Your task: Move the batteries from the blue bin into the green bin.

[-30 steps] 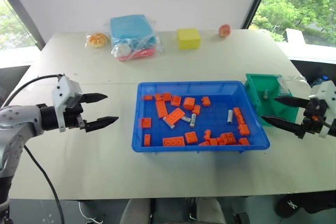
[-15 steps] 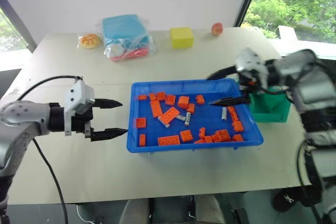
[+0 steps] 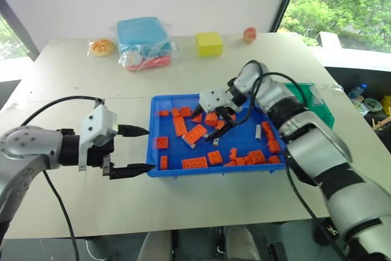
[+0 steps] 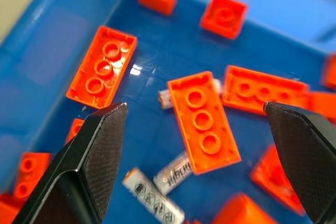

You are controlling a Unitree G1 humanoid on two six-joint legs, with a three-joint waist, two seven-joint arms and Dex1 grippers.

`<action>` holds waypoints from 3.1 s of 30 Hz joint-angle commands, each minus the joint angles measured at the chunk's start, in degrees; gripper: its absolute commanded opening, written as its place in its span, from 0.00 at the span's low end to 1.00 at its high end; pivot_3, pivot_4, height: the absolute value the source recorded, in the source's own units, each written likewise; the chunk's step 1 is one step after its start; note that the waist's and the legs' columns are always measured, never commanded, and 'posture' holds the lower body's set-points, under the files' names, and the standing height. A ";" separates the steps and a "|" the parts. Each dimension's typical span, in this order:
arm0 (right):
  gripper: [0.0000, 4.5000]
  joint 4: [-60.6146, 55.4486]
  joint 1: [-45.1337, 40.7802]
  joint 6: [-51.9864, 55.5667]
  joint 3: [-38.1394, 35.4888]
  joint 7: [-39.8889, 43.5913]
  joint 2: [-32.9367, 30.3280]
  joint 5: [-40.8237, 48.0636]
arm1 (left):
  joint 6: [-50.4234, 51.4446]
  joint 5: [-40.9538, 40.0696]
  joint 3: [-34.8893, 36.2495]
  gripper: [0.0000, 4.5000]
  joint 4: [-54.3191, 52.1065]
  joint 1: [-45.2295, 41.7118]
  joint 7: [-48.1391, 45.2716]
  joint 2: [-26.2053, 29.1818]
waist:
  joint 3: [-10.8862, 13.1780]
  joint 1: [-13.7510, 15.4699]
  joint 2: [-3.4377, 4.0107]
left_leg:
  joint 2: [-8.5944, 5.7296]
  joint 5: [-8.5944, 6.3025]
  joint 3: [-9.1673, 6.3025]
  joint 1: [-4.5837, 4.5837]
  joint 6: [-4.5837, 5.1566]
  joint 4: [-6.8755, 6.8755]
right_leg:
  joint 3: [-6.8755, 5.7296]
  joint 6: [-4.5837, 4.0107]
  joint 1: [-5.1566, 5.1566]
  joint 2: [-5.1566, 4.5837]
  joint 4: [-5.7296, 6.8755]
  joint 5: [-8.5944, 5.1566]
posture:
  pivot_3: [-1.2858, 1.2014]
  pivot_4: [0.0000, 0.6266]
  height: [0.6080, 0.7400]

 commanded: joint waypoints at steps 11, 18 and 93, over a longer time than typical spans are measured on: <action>0.95 8.77 -2.33 -9.38 -3.44 -8.25 5.36 -11.56 | 1.51 -3.63 6.03 1.00 -3.98 2.24 3.84 0.73 | -0.03 -0.27 -0.04 | -0.07 0.01 0.17 0.03 -0.02 -0.01 | 0.41 -0.09 -0.05 0.06 -0.01 0.06 | 0.52 0.24 0.72; 0.67 9.64 -1.56 -8.15 -5.98 -8.58 6.25 -12.88 | 0.87 -3.45 5.07 1.00 -2.89 0.27 3.92 1.06 | -0.03 -0.32 -0.04 | -0.06 0.02 0.20 0.03 -0.03 -0.01 | 0.46 -0.17 -0.05 0.10 0.00 0.11 | 0.52 0.24 0.72; 0.02 -66.44 33.37 78.88 -13.64 -34.80 -4.64 14.93 | -5.18 0.80 -4.34 1.00 10.78 -8.47 -3.02 -2.65 | -0.21 0.28 -0.36 | -0.05 0.05 0.15 0.04 -0.08 0.01 | 0.58 -0.21 0.04 0.04 -0.12 0.13 | 0.52 0.24 0.72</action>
